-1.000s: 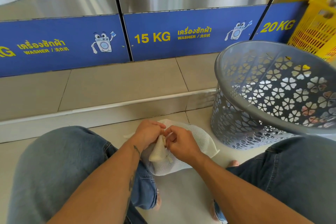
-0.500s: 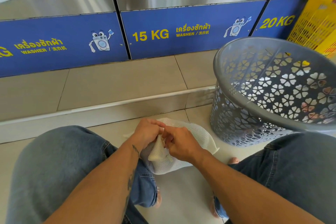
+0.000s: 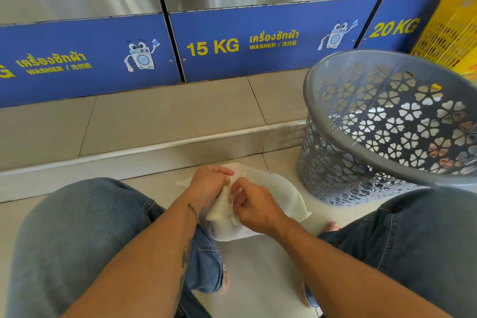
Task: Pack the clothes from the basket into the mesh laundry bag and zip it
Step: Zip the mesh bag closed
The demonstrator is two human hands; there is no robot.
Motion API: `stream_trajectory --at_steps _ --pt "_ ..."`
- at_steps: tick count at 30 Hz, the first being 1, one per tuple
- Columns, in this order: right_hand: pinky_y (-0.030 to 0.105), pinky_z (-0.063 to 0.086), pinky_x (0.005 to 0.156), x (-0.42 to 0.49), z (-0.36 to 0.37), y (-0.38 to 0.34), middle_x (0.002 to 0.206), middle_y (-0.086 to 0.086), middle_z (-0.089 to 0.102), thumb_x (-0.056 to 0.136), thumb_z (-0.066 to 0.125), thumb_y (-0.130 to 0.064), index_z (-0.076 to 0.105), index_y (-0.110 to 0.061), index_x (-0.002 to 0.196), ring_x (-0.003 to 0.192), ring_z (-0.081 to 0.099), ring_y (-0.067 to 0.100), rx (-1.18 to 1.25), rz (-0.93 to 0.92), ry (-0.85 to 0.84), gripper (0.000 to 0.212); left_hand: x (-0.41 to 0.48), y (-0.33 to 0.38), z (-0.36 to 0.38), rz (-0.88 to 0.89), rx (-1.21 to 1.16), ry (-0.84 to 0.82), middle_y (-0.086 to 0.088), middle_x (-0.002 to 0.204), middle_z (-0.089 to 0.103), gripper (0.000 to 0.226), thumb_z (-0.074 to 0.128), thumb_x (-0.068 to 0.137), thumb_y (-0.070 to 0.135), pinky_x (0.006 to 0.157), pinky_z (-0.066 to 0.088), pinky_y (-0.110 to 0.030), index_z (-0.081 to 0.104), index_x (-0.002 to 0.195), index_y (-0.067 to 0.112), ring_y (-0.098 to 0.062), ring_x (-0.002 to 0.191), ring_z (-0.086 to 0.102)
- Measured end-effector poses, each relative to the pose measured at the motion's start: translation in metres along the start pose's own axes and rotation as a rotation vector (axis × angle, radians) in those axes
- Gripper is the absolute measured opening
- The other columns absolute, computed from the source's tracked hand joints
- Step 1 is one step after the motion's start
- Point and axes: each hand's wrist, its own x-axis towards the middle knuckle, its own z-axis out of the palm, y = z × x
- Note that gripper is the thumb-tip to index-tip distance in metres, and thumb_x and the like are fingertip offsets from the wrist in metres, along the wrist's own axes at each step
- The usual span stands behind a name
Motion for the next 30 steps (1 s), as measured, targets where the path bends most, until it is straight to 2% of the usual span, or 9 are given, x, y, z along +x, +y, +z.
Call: stream_trajectory --at_steps 7,12,14,17,22,25,28,30 --pt "0.040 0.060 0.072 -0.002 -0.001 -0.003 0.084 -0.009 0.075 0.083 0.055 -0.020 0.065 -0.030 0.109 0.078 0.069 0.015 -0.058 -0.028 -0.006 0.029 0.002 -0.002 -0.002 0.035 0.037 0.046 -0.005 0.084 0.074 0.025 0.064 0.081 -0.001 0.072 0.056 -0.033 0.078 0.083 0.019 -0.019 0.069 0.062" --pt "0.042 0.061 0.074 -0.001 -0.011 -0.007 0.097 -0.005 0.077 0.086 0.058 -0.019 0.063 -0.034 0.118 0.085 0.069 0.020 -0.180 -0.049 -0.078 0.036 0.002 -0.002 -0.003 0.016 0.015 0.035 -0.008 0.085 0.074 0.025 0.063 0.081 -0.003 0.078 0.058 -0.040 0.078 0.084 0.017 -0.020 0.070 0.063" --pt "0.042 0.061 0.074 0.000 -0.013 -0.007 0.098 -0.004 0.075 0.085 0.060 -0.019 0.062 -0.035 0.120 0.085 0.068 0.021 -0.213 -0.050 -0.116 0.038 0.003 -0.002 -0.003 0.000 -0.007 0.029 -0.011 0.082 0.072 0.026 0.062 0.080 -0.006 0.073 0.058 -0.039 0.078 0.084 0.015 -0.021 0.068 0.061" --pt "0.040 0.059 0.077 -0.001 -0.011 -0.007 0.101 -0.005 0.072 0.082 0.067 -0.015 0.060 -0.035 0.125 0.088 0.066 0.021 -0.272 -0.052 -0.213 0.048 0.002 0.000 -0.002 -0.006 -0.037 0.029 -0.011 0.080 0.069 0.026 0.061 0.080 -0.007 0.061 0.054 -0.030 0.077 0.089 0.011 -0.019 0.064 0.060" --pt "0.038 0.058 0.078 0.002 -0.007 -0.002 0.100 -0.007 0.069 0.079 0.069 -0.011 0.062 -0.033 0.123 0.087 0.064 0.018 -0.167 -0.005 -0.208 0.050 0.003 -0.001 -0.003 -0.006 -0.057 0.043 -0.012 0.083 0.070 0.025 0.062 0.082 -0.005 0.067 0.056 -0.034 0.078 0.089 0.013 -0.021 0.067 0.062" --pt "0.041 0.058 0.080 0.000 -0.002 0.001 0.097 -0.007 0.068 0.077 0.069 -0.008 0.063 -0.030 0.118 0.088 0.064 0.017 -0.021 0.056 -0.156 0.047 0.005 -0.003 -0.004 0.023 -0.047 0.058 -0.009 0.085 0.071 0.025 0.063 0.080 -0.001 0.066 0.054 -0.032 0.078 0.085 0.019 -0.019 0.067 0.060" --pt "0.044 0.058 0.081 0.001 0.005 0.005 0.096 -0.008 0.065 0.077 0.068 -0.009 0.062 -0.030 0.117 0.088 0.063 0.016 0.021 0.092 -0.113 0.046 0.002 -0.002 -0.004 0.120 0.119 0.102 0.002 0.091 0.072 0.026 0.060 0.083 0.005 0.072 0.053 -0.032 0.076 0.089 0.024 -0.017 0.075 0.063" --pt "0.043 0.058 0.083 0.002 0.009 0.007 0.103 -0.008 0.062 0.077 0.071 -0.010 0.057 -0.033 0.128 0.094 0.062 0.016 -0.009 0.114 -0.149 0.057 -0.003 -0.001 -0.004 0.165 0.295 0.111 0.002 0.094 0.069 0.023 0.059 0.083 0.009 0.066 0.050 -0.027 0.070 0.095 0.025 -0.016 0.081 0.064"
